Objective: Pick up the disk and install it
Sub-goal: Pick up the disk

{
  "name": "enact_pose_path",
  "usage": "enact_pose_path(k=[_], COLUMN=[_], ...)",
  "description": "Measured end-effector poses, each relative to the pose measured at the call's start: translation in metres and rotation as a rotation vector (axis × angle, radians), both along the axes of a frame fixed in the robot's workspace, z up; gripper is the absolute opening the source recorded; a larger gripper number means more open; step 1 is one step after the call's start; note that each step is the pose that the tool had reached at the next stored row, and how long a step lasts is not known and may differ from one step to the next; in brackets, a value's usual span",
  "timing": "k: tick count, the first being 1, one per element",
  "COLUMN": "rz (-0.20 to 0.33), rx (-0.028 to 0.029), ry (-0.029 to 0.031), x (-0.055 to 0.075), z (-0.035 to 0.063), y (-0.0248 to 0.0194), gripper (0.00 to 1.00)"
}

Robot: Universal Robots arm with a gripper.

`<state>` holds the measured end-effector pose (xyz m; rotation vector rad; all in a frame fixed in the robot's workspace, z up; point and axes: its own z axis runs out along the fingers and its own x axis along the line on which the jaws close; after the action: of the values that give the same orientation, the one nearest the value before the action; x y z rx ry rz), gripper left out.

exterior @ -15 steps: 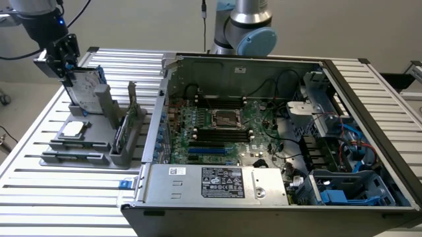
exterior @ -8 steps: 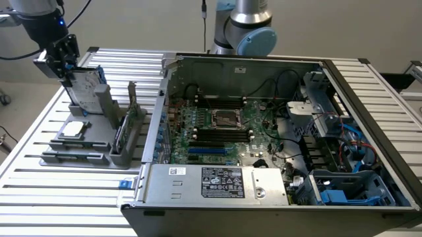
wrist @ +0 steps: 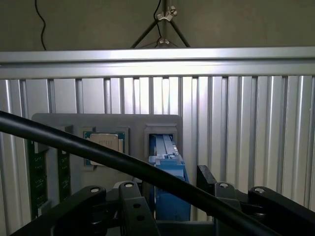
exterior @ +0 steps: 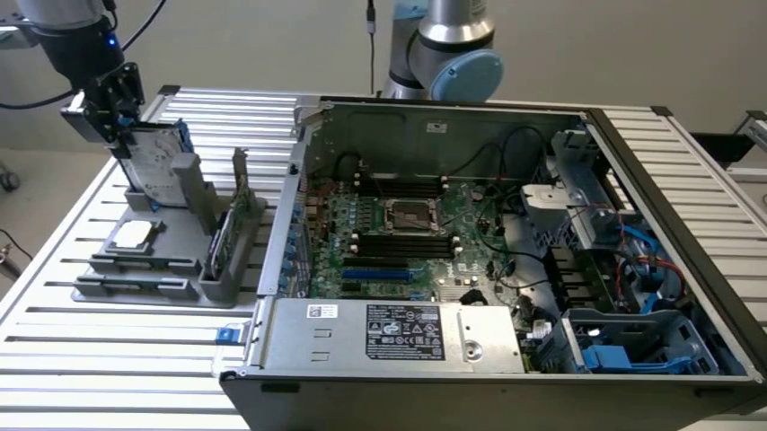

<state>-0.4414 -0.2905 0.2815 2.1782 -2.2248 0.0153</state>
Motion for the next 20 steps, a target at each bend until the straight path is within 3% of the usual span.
enact_pose_path(k=[6,7,20], rz=[0.000,0.000,0.000], rx=[0.0000,0.0000,-0.0037], ry=[0.0001,0.0001,0.0006], x=[0.0000,0.0000,0.0000], z=[0.0000,0.0000,-0.0009], y=[0.0000,0.0000,-0.0001], gripper=[0.52,0.45,0.45])
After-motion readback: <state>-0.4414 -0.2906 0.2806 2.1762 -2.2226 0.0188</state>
